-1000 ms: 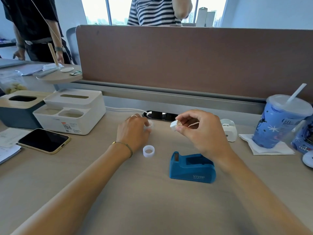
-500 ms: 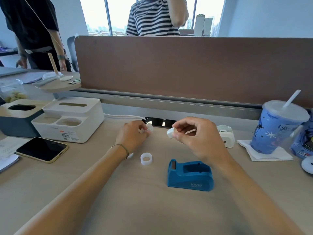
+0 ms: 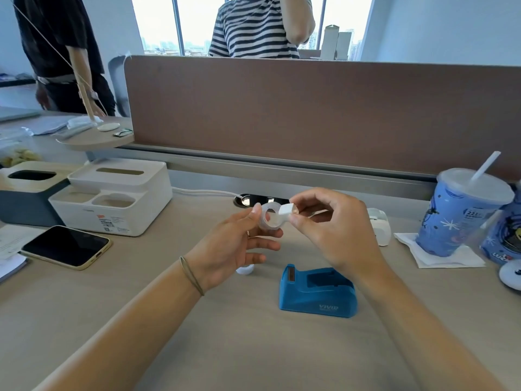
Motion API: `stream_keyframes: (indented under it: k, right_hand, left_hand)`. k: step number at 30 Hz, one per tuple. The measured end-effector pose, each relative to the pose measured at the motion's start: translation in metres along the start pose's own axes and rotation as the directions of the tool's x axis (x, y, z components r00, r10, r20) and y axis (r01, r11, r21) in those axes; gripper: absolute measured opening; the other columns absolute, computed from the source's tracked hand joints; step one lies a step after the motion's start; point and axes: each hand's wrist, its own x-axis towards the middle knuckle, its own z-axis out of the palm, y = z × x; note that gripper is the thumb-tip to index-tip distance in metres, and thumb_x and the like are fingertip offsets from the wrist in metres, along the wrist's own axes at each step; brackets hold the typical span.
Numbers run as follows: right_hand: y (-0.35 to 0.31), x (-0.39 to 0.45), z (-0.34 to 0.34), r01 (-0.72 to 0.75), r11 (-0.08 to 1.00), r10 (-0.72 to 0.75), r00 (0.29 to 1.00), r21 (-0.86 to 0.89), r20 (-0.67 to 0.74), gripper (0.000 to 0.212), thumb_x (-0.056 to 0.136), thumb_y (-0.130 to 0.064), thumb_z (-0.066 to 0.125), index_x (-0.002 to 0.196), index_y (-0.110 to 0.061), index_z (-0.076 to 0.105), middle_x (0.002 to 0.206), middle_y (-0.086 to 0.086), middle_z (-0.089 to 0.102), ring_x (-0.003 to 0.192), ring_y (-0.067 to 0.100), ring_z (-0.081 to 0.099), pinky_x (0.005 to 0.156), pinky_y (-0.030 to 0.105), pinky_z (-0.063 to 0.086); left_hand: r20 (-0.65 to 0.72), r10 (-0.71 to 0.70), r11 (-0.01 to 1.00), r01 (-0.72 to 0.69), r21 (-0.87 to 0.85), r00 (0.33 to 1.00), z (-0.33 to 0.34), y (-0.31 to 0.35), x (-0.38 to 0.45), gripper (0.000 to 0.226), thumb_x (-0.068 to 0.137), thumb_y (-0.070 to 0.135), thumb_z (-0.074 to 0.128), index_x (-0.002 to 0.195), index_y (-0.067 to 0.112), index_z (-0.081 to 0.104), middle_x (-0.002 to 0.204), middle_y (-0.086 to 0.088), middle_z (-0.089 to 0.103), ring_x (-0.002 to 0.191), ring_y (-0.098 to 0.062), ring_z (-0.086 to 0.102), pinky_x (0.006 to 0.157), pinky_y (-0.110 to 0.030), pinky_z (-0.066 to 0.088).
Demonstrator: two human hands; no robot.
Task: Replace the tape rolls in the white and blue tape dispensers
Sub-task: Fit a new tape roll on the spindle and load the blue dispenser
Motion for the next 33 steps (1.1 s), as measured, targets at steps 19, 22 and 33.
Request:
stream_keyframes:
  k: [19,22,33]
  right_hand:
    - [0.009,-0.003,0.007,0.277,0.914,-0.249,0.960,-0.298,0.128,0.019,0.081,-0.022,0.081,0.098,-0.023,0.071,0.103,-0.009,0.061,0.090,0.007,0.057,0.075,0.023,0.052]
    - [0.004,-0.001,0.003,0.089,0.991,-0.066,0.975,-0.102,0.210,0.045,0.079,-0.023,0.084,0.117,-0.033,0.064,0.101,-0.014,0.066,0.093,0.008,0.063,0.076,0.019,0.056]
    - [0.008,0.006,-0.006,-0.071,0.996,0.054,0.969,0.060,0.241,0.027,0.071,-0.010,0.089,0.093,-0.019,0.074,0.087,-0.005,0.076,0.080,0.012,0.073,0.076,0.031,0.062]
  left_hand:
    - [0.009,-0.087,0.986,0.085,0.144,0.996,0.007,-0.002,0.000,0.051,0.098,0.049,0.049,0.116,0.005,0.068,0.098,-0.012,0.069,0.085,-0.022,0.064,0.069,-0.031,0.053]
    - [0.024,-0.095,0.978,0.089,0.191,0.995,0.005,0.002,0.000,0.049,0.095,0.048,0.054,0.113,0.005,0.070,0.096,-0.014,0.069,0.084,-0.023,0.064,0.070,-0.032,0.054]
    - [-0.053,-0.034,0.971,0.045,0.235,0.998,0.007,0.004,0.000,0.049,0.094,0.052,0.052,0.090,0.006,0.068,0.077,-0.013,0.068,0.065,-0.019,0.066,0.057,-0.024,0.055]
